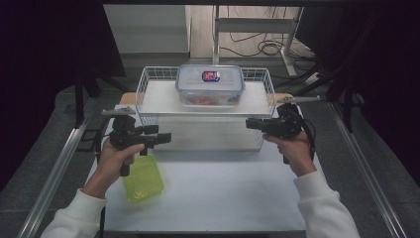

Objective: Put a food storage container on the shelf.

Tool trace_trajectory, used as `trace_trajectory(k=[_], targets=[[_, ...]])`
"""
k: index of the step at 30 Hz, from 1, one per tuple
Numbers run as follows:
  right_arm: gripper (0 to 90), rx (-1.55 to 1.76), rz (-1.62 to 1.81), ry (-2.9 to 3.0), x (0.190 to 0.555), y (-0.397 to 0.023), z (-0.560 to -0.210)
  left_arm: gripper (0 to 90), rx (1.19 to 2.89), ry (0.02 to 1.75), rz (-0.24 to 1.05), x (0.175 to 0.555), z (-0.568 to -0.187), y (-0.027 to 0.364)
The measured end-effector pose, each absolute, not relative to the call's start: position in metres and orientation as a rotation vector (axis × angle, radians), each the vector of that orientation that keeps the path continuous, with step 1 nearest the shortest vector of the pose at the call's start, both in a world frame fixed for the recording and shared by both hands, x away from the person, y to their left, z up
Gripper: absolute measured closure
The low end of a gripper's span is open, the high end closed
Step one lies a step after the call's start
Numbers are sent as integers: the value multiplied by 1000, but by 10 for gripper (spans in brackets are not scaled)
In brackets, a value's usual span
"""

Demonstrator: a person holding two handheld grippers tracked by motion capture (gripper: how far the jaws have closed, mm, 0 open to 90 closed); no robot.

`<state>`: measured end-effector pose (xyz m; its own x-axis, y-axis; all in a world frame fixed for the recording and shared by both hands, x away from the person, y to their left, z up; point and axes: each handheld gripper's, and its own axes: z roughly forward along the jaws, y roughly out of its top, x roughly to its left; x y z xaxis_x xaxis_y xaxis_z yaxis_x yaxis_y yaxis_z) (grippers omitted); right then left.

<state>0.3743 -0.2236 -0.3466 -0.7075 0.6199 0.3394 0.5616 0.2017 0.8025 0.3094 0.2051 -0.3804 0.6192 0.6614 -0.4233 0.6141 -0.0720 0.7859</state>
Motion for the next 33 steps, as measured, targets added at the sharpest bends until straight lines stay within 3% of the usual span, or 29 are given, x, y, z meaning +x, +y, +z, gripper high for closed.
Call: trace_trajectory(k=[2,4,11,25,33], targets=[[722,1173,1541,2396,369,-227,-350,226,1757,1043,57,305,-385,206],[606,1186,1471,2397,353,-236,-362,230,1767,1042,52,300,-391,207],[494,1208,1421,2443,328,-250,-386,231,1826,1055,67,283,-409,208],[422,1247,1293,2536,309,-261,-436,230,1914,1078,112,262,-434,213],[413,1252,1278,2540,309,-261,-442,230,1937,1094,123,258,-440,214]])
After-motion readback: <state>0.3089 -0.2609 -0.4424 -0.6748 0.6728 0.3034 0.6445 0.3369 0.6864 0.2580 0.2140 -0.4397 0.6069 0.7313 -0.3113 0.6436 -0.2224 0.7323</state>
